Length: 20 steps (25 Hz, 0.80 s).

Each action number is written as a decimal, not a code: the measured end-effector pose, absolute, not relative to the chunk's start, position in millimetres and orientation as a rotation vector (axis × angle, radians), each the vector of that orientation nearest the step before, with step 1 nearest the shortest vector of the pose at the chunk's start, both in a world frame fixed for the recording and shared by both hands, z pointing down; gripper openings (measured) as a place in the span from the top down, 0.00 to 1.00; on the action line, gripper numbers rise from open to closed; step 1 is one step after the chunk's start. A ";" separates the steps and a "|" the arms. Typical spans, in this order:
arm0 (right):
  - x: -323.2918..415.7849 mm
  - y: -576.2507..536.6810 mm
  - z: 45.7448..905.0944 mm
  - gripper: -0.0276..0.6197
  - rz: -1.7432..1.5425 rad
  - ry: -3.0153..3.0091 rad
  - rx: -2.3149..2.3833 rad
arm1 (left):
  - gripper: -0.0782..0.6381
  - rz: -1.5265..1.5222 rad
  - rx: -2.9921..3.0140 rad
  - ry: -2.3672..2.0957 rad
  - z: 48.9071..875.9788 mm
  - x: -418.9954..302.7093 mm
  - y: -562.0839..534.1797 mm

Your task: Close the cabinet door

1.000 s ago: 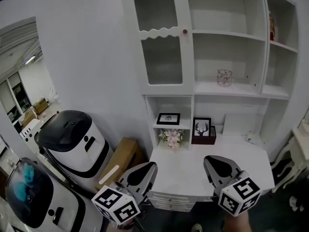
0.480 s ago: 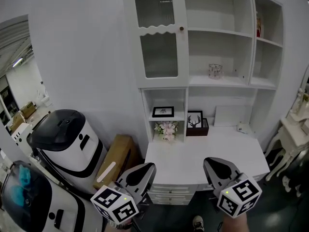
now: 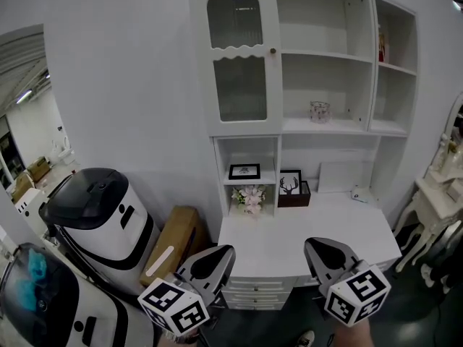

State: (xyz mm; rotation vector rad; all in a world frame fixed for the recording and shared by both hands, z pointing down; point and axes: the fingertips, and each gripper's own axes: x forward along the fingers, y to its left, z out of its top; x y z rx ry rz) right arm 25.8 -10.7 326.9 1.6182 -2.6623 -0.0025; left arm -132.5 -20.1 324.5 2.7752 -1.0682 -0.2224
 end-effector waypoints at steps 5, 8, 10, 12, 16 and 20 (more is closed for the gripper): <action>27.1 -11.6 327.5 0.95 -0.008 -2.650 1.616 | 0.88 -0.236 2.770 -1.064 324.8 -131.4 -22.7; 28.7 -12.9 329.6 0.95 0.002 -2.648 1.616 | 0.88 -0.233 2.768 -1.056 326.9 -128.6 -24.0; 29.9 -14.2 331.5 0.95 0.008 -2.647 1.614 | 0.88 -0.232 2.767 -1.055 327.8 -126.8 -24.9; 31.6 -14.9 332.9 0.95 0.014 -2.647 1.615 | 0.88 -0.230 2.765 -1.057 328.4 -126.0 -25.8; 33.3 -15.6 334.6 0.95 0.021 -2.648 1.618 | 0.88 -0.221 2.761 -1.058 330.0 -124.7 -27.6; 36.0 -19.6 338.8 0.95 0.033 -2.653 1.613 | 0.88 -0.205 2.759 -1.059 333.1 -120.4 -31.4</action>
